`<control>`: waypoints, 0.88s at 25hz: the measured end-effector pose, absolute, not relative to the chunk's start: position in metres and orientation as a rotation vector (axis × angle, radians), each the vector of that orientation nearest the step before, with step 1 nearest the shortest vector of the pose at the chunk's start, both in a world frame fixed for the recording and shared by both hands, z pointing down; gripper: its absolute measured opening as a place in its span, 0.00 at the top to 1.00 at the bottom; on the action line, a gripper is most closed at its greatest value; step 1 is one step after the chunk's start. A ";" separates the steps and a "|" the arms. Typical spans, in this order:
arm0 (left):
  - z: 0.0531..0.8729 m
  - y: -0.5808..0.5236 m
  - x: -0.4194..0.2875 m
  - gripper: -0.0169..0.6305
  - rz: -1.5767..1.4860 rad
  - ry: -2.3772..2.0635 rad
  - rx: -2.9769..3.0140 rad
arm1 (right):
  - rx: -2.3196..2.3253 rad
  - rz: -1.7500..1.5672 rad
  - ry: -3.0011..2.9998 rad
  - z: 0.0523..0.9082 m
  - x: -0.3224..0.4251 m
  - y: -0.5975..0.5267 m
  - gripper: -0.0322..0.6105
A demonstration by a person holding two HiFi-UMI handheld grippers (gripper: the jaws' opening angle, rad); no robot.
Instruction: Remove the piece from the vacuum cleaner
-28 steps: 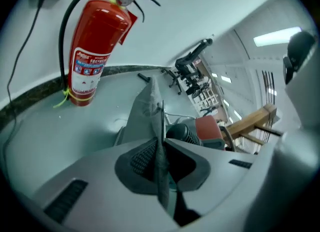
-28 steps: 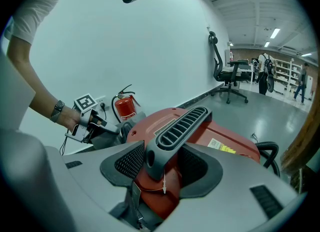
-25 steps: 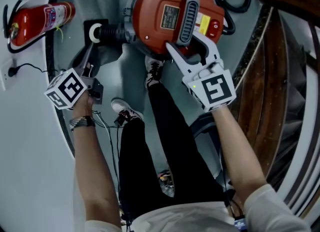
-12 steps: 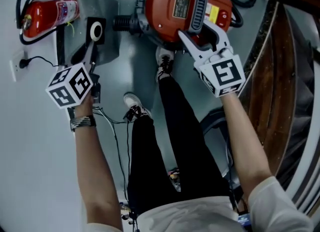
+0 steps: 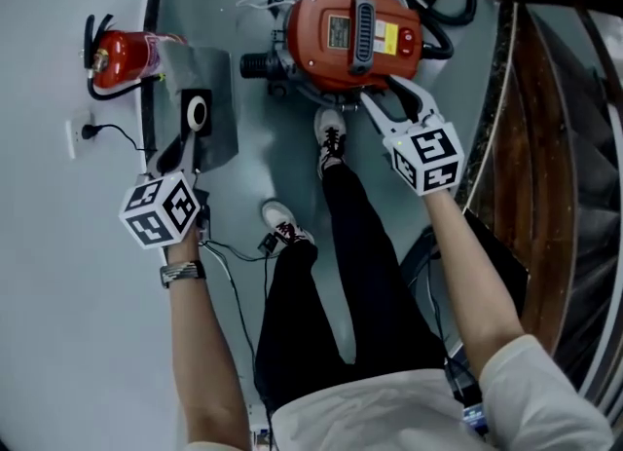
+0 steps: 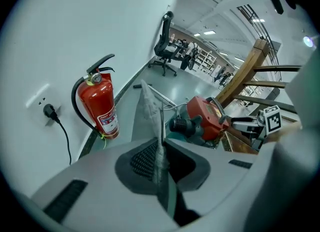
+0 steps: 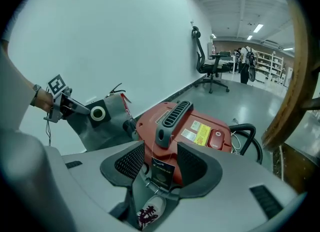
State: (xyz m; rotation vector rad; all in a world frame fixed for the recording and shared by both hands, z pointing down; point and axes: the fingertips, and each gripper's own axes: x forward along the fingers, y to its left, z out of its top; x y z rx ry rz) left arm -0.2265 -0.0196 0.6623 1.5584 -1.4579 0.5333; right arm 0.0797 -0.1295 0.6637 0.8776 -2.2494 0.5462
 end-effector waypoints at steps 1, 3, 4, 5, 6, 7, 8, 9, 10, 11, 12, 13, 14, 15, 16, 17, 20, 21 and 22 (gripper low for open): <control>0.654 -0.016 -0.225 0.93 0.528 -1.459 1.563 | 0.874 0.546 -2.252 0.655 0.080 -0.126 0.61; 0.636 -0.008 -0.223 0.93 0.520 -1.461 1.576 | 0.864 0.539 -2.263 0.635 0.079 -0.118 0.61; 0.626 -0.004 -0.222 0.93 0.518 -1.463 1.585 | 0.860 0.534 -2.270 0.624 0.078 -0.114 0.62; 0.615 -0.001 -0.221 0.93 0.518 -1.464 1.596 | 0.856 0.532 -2.275 0.614 0.076 -0.111 0.62; 0.604 0.003 -0.219 0.93 0.522 -1.462 1.609 | 0.854 0.533 -2.281 0.604 0.073 -0.108 0.63; 0.592 0.007 -0.216 0.93 0.529 -1.457 1.626 | 0.850 0.535 -2.285 0.594 0.071 -0.106 0.64; 0.580 0.012 -0.213 0.93 0.540 -1.449 1.643 | 0.846 0.534 -2.289 0.584 0.068 -0.103 0.65; 0.569 0.019 -0.211 0.93 0.551 -1.440 1.659 | 0.839 0.530 -2.294 0.572 0.064 -0.099 0.66; 0.557 0.025 -0.209 0.93 0.560 -1.434 1.674 | 0.831 0.521 -2.303 0.559 0.061 -0.095 0.68; 0.546 0.030 -0.208 0.93 0.564 -1.430 1.688 | 0.821 0.509 -2.315 0.546 0.057 -0.091 0.69; 0.534 0.035 -0.207 0.93 0.566 -1.429 1.702 | 0.808 0.495 -2.328 0.531 0.054 -0.085 0.70; 0.522 0.039 -0.206 0.93 0.567 -1.429 1.716 | 0.790 0.480 -2.339 0.517 0.053 -0.078 0.70; 0.509 0.042 -0.205 0.93 0.566 -1.430 1.732 | 0.772 0.468 -2.349 0.502 0.053 -0.069 0.71; 0.496 0.045 -0.203 0.93 0.566 -1.430 1.749 | 0.757 0.458 -2.361 0.488 0.054 -0.061 0.73; 0.483 0.048 -0.201 0.93 0.565 -1.430 1.767 | 0.745 0.446 -2.374 0.473 0.056 -0.053 0.76; 0.469 0.050 -0.200 0.93 0.564 -1.432 1.785 | 0.735 0.423 -2.385 0.457 0.058 -0.046 0.80; 0.424 0.055 -0.196 0.93 0.567 -1.441 1.845 | 0.719 0.306 -2.409 0.406 0.063 -0.034 0.85; 0.409 0.057 -0.193 0.93 0.565 -1.441 1.869 | 0.731 0.286 -2.418 0.389 0.066 -0.030 0.86; 0.394 0.059 -0.189 0.93 0.558 -1.441 1.895 | 0.752 0.279 -2.429 0.371 0.069 -0.027 0.86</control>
